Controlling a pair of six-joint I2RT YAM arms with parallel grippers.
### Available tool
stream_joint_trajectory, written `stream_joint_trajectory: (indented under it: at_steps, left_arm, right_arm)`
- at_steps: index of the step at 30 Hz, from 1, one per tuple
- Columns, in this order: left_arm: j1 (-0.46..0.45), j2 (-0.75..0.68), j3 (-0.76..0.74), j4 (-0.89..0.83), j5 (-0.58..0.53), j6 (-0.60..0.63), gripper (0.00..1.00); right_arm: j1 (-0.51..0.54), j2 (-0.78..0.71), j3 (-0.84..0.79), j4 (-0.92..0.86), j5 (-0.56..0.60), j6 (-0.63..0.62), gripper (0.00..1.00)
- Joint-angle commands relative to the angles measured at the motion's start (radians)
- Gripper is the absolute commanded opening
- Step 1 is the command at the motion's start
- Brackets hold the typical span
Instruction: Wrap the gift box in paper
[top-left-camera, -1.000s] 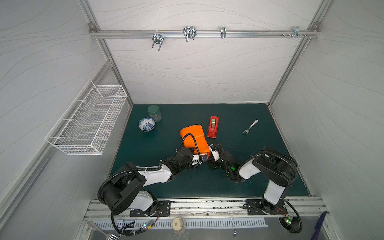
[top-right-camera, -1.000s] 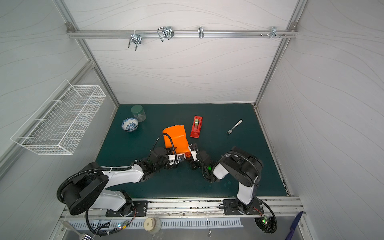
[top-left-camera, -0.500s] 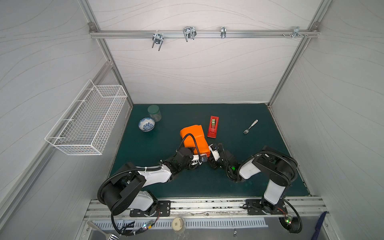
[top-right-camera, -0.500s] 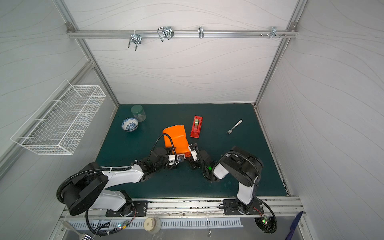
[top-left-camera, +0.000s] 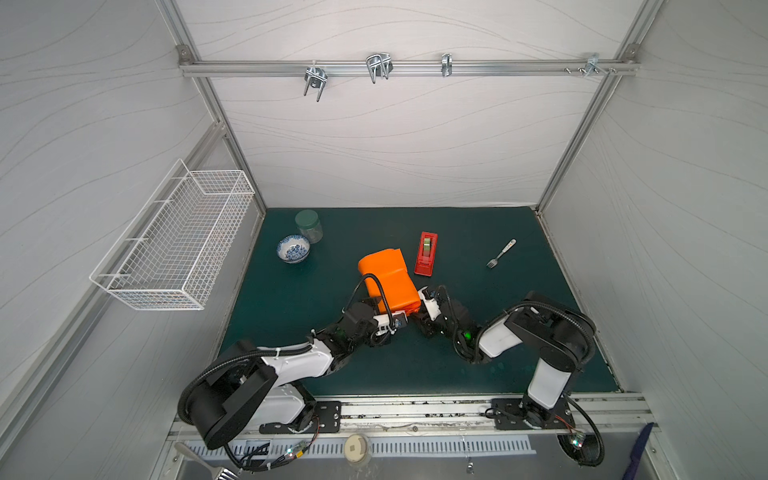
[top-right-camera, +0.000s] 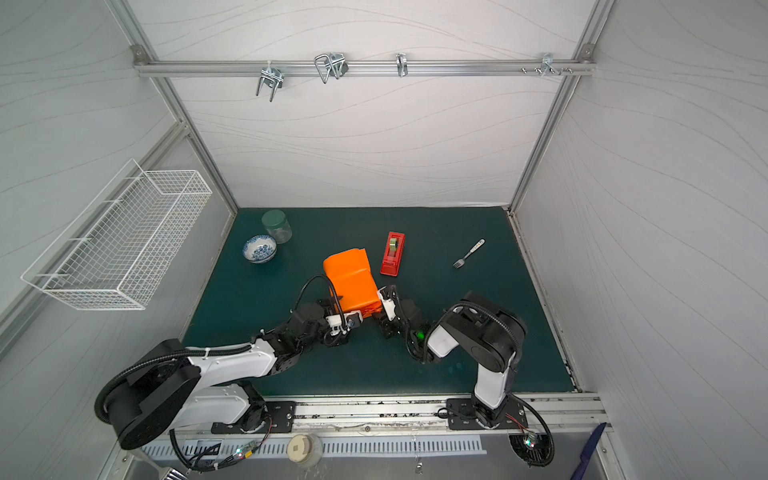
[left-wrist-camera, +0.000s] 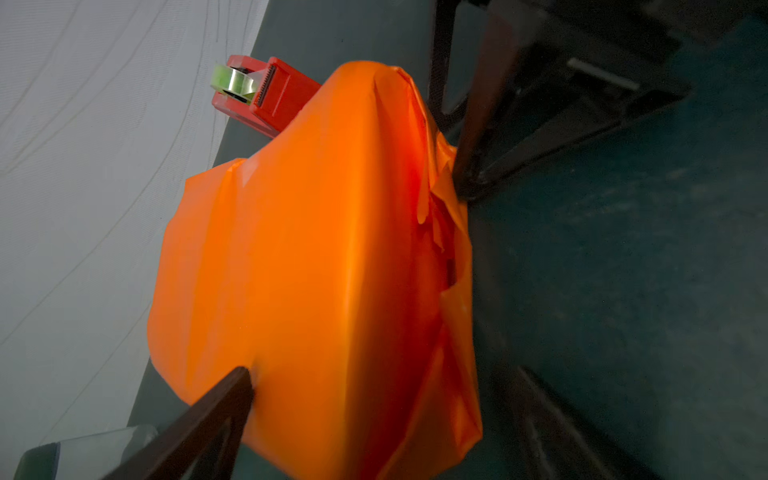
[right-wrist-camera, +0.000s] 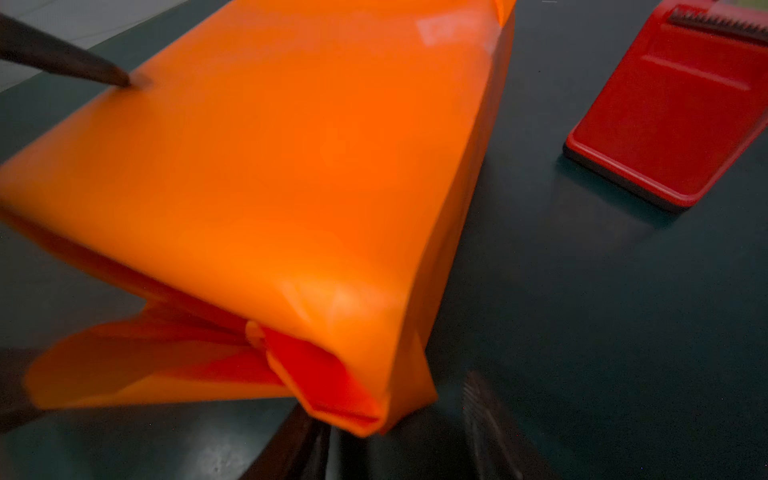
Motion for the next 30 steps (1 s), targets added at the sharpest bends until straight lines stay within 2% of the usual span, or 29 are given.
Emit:
stream_joint_trajectory:
  at_steps: [1,6,9,14,18,20,22,26,30]
  left_arm:
    - [0.004,-0.103,-0.007,0.007,0.052,-0.117,0.99]
    - [0.005,-0.303,-0.011,-0.108,0.136,-0.348,0.99]
    - [0.004,-0.395,-0.039,-0.1,0.169,-0.498,0.97]
    - [-0.001,-0.478,-0.13,-0.055,0.096,-0.725,0.94]
    - [-0.011,-0.487,-0.178,-0.062,0.002,-0.773,0.95]
    - [-0.014,-0.484,-0.186,-0.056,-0.011,-0.772,0.98]
    - [-0.013,-0.452,-0.19,-0.001,-0.05,-0.767,0.99]
    - [-0.014,-0.339,-0.196,0.103,0.015,-0.742,0.99]
    - [-0.014,-0.187,-0.169,0.177,0.024,-0.744,0.99]
  right_arm:
    - [-0.006,0.006,0.013,0.04,-0.012,0.007,0.51]
    - [-0.007,0.003,0.013,0.04,-0.014,0.006,0.51]
    - [-0.009,0.001,0.01,0.04,-0.013,0.006,0.51]
    - [-0.01,0.006,0.009,0.049,-0.018,0.011,0.5]
    - [-0.01,0.003,0.008,0.048,-0.017,0.011,0.5]
    - [-0.01,0.005,0.007,0.049,-0.018,0.011,0.5]
    - [-0.011,0.003,0.007,0.052,-0.019,0.013,0.5]
    - [-0.011,0.002,0.006,0.053,-0.019,0.016,0.5]
    - [-0.011,0.005,0.008,0.056,-0.024,0.019,0.49]
